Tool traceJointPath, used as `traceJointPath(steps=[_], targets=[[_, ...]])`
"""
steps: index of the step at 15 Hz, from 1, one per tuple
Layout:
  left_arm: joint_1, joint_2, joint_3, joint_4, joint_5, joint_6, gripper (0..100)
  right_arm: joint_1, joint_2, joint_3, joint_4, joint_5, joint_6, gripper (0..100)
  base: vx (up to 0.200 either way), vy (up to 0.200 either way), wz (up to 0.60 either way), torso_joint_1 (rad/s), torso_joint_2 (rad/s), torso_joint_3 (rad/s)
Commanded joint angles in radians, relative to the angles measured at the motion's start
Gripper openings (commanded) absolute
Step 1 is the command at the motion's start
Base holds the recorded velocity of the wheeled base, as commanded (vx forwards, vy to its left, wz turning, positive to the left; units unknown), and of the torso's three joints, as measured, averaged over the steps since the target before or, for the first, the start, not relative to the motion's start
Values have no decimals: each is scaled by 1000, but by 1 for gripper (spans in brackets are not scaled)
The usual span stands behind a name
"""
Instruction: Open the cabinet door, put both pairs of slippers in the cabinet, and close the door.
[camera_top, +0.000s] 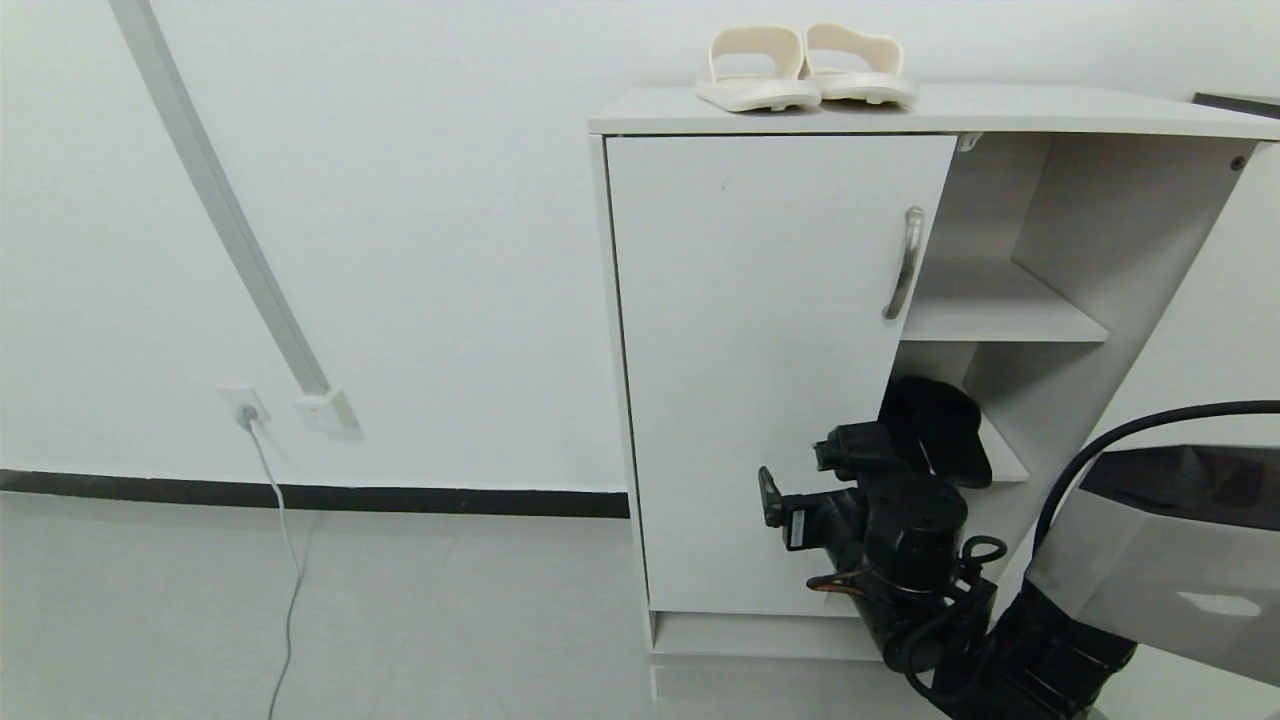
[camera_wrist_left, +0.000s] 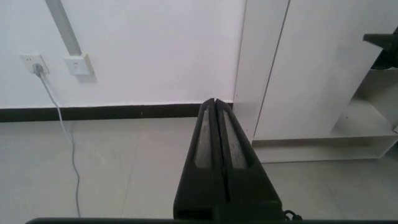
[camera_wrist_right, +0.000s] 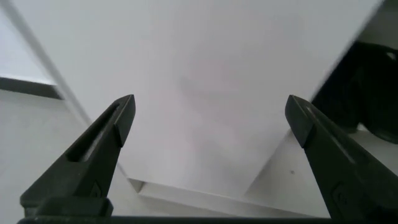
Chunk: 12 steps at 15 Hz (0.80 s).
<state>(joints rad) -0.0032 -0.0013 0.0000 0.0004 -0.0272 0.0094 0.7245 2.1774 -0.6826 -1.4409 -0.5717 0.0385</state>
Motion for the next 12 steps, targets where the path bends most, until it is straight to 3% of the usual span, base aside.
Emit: traceJointPath(steps=[1, 9, 12], targets=[[0, 1, 0, 0, 0, 0, 0, 3, 7, 3, -4, 1, -5, 100, 0, 0, 0, 0, 0, 0], [0, 1, 0, 0, 1, 0, 0, 0, 7, 5, -26, 19, -12, 100, 0, 0, 0, 0, 0, 0], [0, 1, 0, 0, 1, 0, 0, 0, 7, 5, -24, 19, -14, 100, 0, 0, 0, -1, -152, -207]])
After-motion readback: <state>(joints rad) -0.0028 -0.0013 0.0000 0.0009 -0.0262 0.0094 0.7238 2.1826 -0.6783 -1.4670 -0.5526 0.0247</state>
